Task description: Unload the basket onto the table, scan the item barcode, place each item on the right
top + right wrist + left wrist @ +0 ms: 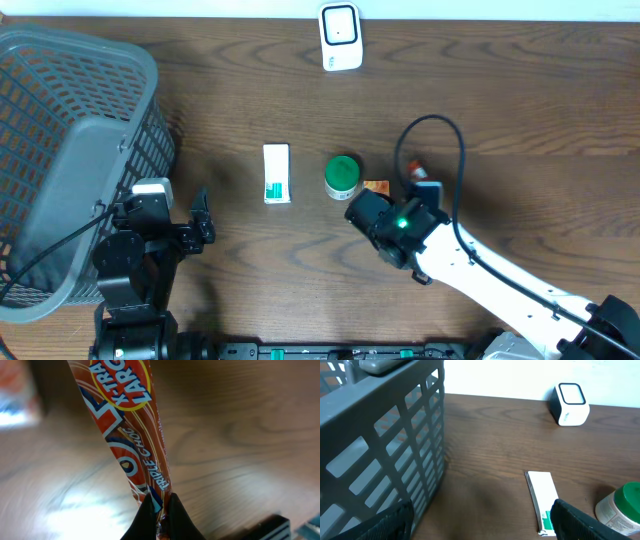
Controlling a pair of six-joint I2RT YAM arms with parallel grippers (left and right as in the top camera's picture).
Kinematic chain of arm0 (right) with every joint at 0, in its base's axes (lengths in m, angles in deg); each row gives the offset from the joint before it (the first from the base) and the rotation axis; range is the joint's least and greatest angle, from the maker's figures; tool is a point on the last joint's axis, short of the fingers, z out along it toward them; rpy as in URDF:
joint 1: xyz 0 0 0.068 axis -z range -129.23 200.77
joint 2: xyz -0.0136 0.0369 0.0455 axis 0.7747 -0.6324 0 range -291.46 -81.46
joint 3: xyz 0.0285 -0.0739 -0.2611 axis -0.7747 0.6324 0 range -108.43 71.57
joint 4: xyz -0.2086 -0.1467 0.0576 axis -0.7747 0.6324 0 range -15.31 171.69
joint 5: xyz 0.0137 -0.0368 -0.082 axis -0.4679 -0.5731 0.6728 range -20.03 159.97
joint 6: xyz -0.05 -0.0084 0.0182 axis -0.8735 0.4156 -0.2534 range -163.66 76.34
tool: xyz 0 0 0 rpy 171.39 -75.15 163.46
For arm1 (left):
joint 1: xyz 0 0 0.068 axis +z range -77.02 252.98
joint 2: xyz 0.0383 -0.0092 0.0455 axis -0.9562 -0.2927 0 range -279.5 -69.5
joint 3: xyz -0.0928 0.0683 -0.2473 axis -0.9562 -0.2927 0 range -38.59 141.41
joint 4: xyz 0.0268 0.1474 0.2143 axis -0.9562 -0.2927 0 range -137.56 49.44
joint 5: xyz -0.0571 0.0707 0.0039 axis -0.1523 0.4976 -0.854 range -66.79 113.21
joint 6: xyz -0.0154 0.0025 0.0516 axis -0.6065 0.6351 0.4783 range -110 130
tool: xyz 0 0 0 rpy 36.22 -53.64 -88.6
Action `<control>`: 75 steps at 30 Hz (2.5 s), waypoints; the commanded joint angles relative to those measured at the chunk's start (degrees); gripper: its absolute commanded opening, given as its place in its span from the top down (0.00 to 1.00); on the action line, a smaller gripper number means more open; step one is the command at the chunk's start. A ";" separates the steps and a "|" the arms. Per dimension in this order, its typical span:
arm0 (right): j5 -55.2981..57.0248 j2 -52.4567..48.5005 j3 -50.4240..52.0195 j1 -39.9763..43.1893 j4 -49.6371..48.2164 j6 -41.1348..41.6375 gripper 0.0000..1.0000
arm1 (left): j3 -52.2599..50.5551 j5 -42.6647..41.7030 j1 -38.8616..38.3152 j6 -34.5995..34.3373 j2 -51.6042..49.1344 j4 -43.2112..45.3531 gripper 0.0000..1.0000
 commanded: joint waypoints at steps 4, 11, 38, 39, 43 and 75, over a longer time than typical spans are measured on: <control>13.07 0.24 0.00 4.31 2.75 10.93 0.98 | -0.02 -0.52 -0.13 0.81 0.09 -0.02 0.12; 13.86 -3.87 2.67 6.67 1.18 7.89 0.99 | -0.02 -0.52 -0.13 0.81 0.09 -0.02 0.12; -19.04 -18.38 -1.81 -5.57 -14.36 -21.49 0.26 | -0.02 -0.52 -0.13 0.81 0.09 -0.02 0.12; -20.33 -18.38 -2.97 -5.55 -13.99 -21.46 0.26 | -0.02 -0.55 -0.13 0.81 0.09 -0.02 0.12; -21.75 -18.36 -8.44 -4.76 -11.08 -21.44 0.86 | -0.02 -0.52 -0.13 0.81 0.09 -0.02 0.12; -19.39 -18.36 -3.48 15.02 -10.60 -23.78 0.99 | -0.02 -0.52 -0.13 0.81 0.09 -0.02 0.12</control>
